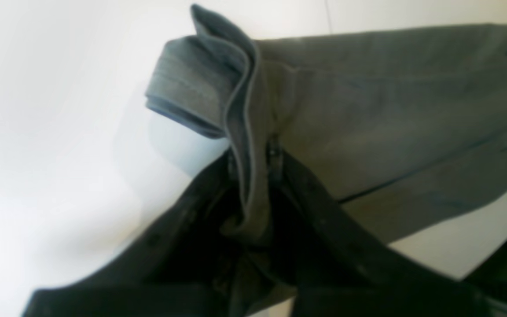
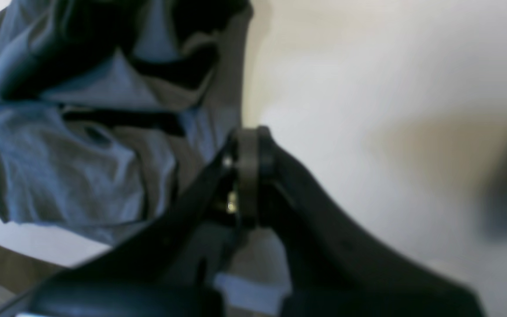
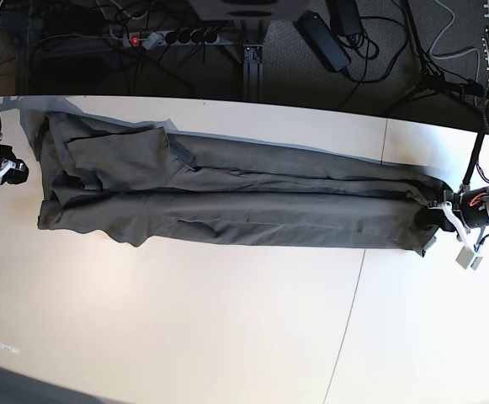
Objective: Fold the T-shirt properly
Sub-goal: 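Hold the strip end with the right gripper, grip the other end with left, then lift the strip end with the left gripper and fold it toward the right gripper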
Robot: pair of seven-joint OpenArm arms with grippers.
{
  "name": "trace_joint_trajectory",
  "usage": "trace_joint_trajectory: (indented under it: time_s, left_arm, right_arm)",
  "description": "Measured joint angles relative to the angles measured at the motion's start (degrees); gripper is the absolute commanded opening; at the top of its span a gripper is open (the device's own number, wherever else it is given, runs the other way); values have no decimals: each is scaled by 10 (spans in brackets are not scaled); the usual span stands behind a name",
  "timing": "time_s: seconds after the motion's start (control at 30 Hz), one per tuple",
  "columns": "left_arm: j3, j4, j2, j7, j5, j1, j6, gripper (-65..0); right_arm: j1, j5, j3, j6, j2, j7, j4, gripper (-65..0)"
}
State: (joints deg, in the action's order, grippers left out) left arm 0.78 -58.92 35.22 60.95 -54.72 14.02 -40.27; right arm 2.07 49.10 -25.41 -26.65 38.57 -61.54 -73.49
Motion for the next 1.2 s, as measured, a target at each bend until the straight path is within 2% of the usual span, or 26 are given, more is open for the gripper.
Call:
trace_joint_trajectory:
  time_s: [0.13, 0.3, 0.57, 0.7, 0.8, 0.97, 1.07, 1.2]
  left_arm:
    - [0, -32, 11, 32, -27, 1, 0, -650]
    - [0, -167, 38, 42, -33, -16, 6, -650]
    - [2, -414, 30, 31, 20, -115, 6, -650]
    - [5, -484, -10, 8, 43, -127, 6, -650]
    - [39, -491, -41, -9, 71, -124, 6, -650]
    - [129, -490, -124, -17, 162, -108, 16, -650]
    - [166, -482, -173, -37, 192, -108, 17, -650]
    - [196, -421, -239, -43, 244, -100, 19, -650]
  right_arm:
    - [0, -11, 0, 0, 0, -7, 0, -650]
    - [0, -31, 0, 0, 0, -7, 0, -650]
    - [0, -48, -1, 0, 0, -7, 2, -650]
    - [0, -52, -1, 0, 0, -7, 5, -650]
    - [0, -53, -1, 0, 0, -7, 10, -650]
    - [0, -52, -1, 0, 0, -2, 14, -650]
    - [0, -52, -1, 0, 0, -2, 14, -650]
    - [1, -52, -1, 0, 0, -2, 14, -650]
